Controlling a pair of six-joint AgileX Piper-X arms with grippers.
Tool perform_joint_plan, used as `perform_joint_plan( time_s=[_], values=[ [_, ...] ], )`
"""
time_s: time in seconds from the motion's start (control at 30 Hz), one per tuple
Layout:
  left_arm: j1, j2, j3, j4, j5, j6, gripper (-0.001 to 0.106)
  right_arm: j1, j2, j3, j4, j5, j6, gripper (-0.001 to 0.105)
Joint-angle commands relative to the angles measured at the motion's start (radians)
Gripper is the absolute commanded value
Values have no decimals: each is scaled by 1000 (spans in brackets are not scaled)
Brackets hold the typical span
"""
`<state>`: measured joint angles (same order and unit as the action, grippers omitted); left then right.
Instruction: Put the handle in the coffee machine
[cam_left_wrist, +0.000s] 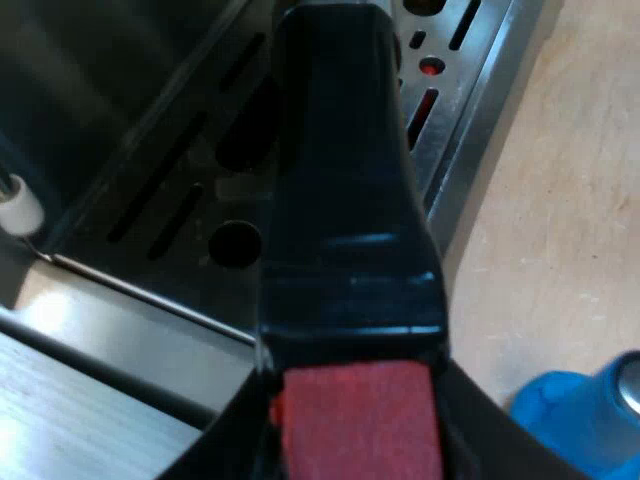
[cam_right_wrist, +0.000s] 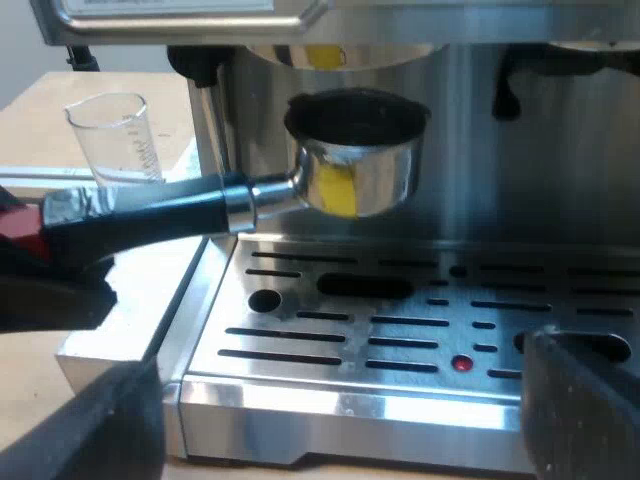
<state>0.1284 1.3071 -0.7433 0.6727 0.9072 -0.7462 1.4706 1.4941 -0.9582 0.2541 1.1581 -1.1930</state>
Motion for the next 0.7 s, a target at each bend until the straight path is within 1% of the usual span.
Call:
perform_joint_plan(
  time_s=[0.03,0.23,0.4,0.7],
  values=[
    [0,18,-53,-28,59,10,1,-1,-7,-1,-19,13,-23,73],
    [0,22,-75,-30,59,18,1,-1,-7,-1,-19,13,-23,73],
    [-2,22,-77,-26,89,18,1,-1,-7,-1,-19,13,-23,73],
    [-3,22,-77,-27,103,11,1,-1,-7,-1,-19,13,-23,73]
  ],
)
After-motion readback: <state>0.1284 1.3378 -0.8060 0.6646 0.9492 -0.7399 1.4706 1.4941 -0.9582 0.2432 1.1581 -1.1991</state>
